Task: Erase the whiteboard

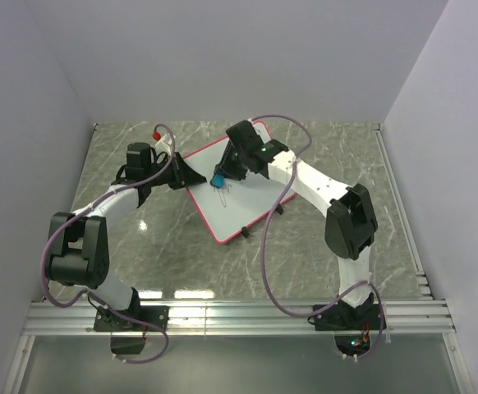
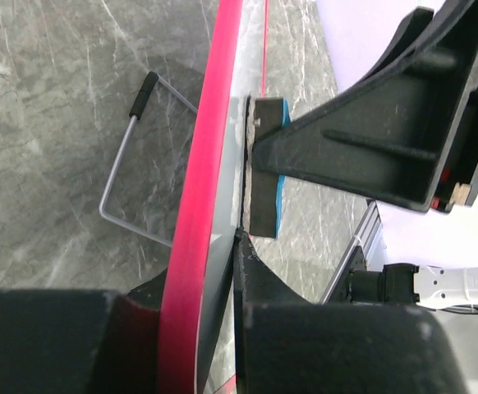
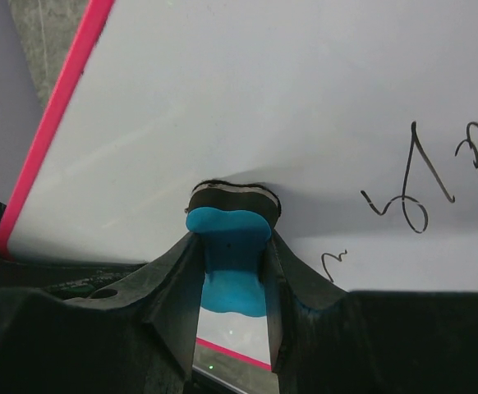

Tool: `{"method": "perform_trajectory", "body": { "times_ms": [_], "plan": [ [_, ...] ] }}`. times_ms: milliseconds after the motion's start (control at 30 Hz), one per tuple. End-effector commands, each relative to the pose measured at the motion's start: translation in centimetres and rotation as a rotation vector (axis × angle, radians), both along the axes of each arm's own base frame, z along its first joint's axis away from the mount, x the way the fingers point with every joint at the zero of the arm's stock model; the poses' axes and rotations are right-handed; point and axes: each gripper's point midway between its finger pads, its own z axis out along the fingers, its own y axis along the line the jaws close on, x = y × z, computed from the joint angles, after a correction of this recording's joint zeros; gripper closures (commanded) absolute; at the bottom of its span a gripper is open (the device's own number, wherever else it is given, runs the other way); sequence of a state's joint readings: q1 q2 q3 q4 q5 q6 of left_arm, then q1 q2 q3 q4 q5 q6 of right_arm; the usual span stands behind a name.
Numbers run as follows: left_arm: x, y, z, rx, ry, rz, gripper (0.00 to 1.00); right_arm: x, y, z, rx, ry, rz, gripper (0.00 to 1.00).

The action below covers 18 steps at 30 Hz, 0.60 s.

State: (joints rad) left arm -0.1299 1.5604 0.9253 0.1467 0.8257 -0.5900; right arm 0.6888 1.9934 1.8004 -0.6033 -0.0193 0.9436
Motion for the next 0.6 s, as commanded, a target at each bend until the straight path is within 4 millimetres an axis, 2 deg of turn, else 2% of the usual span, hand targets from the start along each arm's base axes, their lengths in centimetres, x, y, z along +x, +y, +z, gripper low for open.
{"method": "perform_trajectory", "body": {
  "times_ms": [0,67,100,200,367,433,533,567],
  "plan": [
    [-0.6,0.0,-1.1,0.083,0.0,-0.029,1.0,-5.6,0.1,-5.6,-0.119,0.127,0.1,1.0],
    [-0.4,-0.1,-0.9,0.077,-0.003,-0.033,1.0,-6.8,-0.2,-6.6,-0.125,0.139,0.108,1.0],
    [-0.3,-0.2,-0.7,0.074,-0.005,-0.035,1.0,-8.1,-1.2,-8.0,-0.144,0.169,0.108,1.0],
    [-0.3,-0.4,-0.4,0.064,-0.01,-0.043,1.0,-9.5,-2.9,-9.8,-0.188,0.188,0.107,1.0],
    [-0.4,-0.5,0.1,0.047,-0.017,-0.046,1.0,-12.9,-3.9,-12.6,-0.269,0.228,0.164,1.0],
    [-0.6,-0.5,0.1,0.044,-0.015,-0.046,1.0,-13.3,-3.7,-12.8,-0.28,0.232,0.177,1.0],
    [-0.9,-0.5,0.0,0.046,-0.013,-0.048,1.0,-12.0,-3.4,-11.9,-0.297,0.188,0.166,1.0],
    [-1.0,-0.6,0.0,0.046,-0.013,-0.053,1.0,-10.8,-2.5,-10.3,-0.281,0.146,0.168,1.0]
  ]
}}
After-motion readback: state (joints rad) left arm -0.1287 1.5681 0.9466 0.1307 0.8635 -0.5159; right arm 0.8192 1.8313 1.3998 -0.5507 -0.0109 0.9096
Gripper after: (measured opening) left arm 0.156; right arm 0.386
